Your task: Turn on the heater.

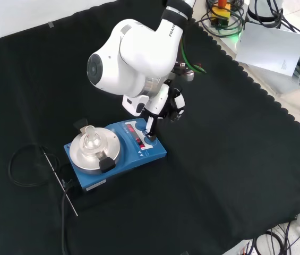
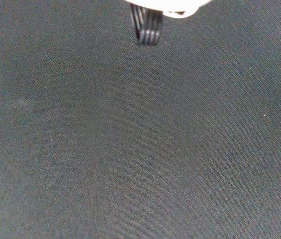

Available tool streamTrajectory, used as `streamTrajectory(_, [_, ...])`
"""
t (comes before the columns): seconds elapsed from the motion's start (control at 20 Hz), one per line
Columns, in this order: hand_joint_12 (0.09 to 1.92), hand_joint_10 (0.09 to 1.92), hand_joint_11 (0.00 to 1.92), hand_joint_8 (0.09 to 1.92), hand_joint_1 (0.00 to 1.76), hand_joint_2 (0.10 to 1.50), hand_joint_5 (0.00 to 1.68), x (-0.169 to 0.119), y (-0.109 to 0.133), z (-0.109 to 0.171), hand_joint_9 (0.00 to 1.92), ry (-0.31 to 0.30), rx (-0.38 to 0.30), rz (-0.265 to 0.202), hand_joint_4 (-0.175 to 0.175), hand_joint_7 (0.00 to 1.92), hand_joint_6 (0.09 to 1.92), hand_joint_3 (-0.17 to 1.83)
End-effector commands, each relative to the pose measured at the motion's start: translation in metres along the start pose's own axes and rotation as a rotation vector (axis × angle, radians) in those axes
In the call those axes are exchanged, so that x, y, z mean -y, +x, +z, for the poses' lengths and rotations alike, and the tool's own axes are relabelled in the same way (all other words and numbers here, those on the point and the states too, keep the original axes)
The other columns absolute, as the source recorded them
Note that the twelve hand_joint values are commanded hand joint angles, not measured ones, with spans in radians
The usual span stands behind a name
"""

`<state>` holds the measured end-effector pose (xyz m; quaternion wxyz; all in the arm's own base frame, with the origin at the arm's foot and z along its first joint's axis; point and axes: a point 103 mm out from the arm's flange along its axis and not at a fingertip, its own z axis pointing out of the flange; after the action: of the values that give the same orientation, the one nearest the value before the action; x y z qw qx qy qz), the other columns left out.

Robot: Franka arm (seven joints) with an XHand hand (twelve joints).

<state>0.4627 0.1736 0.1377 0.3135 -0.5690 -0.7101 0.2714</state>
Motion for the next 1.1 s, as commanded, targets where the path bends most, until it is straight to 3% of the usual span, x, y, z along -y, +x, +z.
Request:
streamTrajectory(0.05, [1.37,1.56,1.25,1.52,1.41,0.69,0.29,0.001,-0.001,0.0,1.66,0.001,-0.001,0.001,-0.075,1.59,0.51,1.05])
streamTrajectory(0.45, [1.37,1.55,1.25,1.52,1.41,0.69,0.29,0.007,0.002,-0.008,1.66,-0.023,0.003,-0.001,-0.075,1.59,0.52,1.05])
streamTrajectory(1.1, [1.37,1.55,1.25,1.52,1.41,0.69,0.28,0.042,-0.002,-0.031,1.67,-0.1,0.007,0.022,-0.076,1.59,0.53,1.05])
